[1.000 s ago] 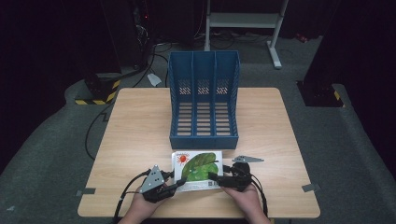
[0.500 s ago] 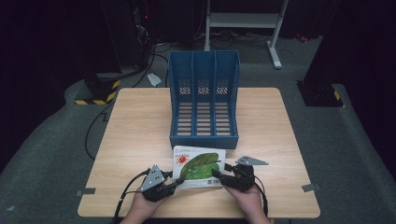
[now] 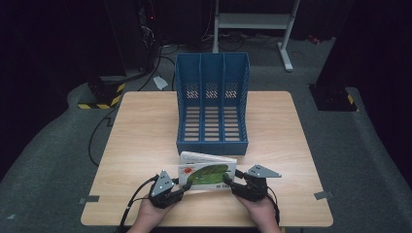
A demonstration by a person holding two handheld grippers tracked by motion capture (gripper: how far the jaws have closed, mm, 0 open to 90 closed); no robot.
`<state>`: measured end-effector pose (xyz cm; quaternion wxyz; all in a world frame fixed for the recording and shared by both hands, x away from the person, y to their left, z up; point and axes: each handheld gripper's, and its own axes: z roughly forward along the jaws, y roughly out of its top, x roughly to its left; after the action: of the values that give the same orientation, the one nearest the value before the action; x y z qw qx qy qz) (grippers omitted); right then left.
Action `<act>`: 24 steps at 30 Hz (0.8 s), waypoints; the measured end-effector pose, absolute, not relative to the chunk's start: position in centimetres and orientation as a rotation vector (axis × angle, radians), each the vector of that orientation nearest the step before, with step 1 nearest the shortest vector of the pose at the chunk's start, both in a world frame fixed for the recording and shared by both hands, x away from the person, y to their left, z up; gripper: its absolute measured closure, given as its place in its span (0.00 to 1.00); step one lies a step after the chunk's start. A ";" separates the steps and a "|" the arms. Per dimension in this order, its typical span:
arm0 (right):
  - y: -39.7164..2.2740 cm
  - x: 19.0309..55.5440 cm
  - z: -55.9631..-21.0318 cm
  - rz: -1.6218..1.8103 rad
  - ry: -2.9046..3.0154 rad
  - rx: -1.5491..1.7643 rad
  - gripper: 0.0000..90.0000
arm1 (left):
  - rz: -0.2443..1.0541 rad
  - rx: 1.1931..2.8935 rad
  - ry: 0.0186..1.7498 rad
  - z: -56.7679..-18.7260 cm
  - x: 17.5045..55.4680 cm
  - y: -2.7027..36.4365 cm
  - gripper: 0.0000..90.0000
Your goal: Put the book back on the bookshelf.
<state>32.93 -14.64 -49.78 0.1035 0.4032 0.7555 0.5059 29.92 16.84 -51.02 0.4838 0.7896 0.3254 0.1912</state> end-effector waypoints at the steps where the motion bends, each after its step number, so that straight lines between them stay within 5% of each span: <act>1: -14.6 32.9 -49.8 1.493 2.229 1.190 0.54 | 0.466 1.923 0.793 -51.0 29.9 16.8 0.72; 24: -14.6 31.7 -49.3 1.524 2.219 1.097 0.46 | 0.509 2.018 0.829 -52.2 30.6 16.7 0.64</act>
<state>31.73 -14.60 -49.29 0.1169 0.3747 0.7582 0.5206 30.61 16.66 -52.17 0.4355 0.8109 0.3331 0.2044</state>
